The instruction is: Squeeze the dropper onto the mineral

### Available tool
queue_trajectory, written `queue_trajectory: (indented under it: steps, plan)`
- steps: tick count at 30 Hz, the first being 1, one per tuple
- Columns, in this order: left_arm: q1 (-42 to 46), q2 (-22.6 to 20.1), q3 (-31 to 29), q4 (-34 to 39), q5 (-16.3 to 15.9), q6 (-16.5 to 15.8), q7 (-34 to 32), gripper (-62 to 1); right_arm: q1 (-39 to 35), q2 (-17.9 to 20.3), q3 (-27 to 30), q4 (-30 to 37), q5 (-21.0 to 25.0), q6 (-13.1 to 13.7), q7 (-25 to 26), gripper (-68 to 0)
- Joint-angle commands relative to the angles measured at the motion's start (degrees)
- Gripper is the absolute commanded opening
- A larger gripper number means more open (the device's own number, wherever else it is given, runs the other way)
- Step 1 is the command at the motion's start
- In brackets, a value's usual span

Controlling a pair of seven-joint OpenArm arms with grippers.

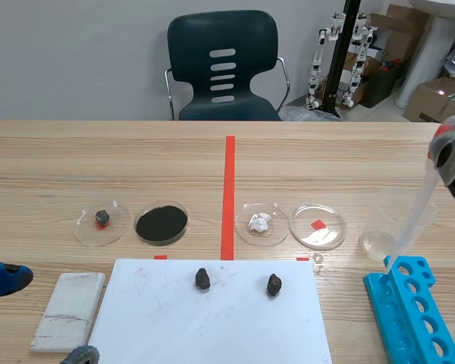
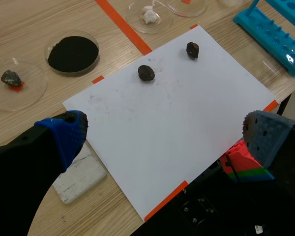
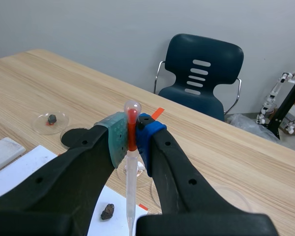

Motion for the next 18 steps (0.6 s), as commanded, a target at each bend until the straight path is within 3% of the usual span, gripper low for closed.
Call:
queue_trajectory:
  steps: [1,18]
  plan:
    - [-0.2,0.4,-0.2,0.8,-0.6,0.1,-0.6,1.4,0.5,0.5,0.2,0.6,0.7,-0.4,0.9,-62.6]
    - [-0.2,0.4,-0.2,0.8,-0.6,0.1,-0.6,1.4,1.9,0.5,0.2,0.6,0.7,-0.4,0.3,-62.7]
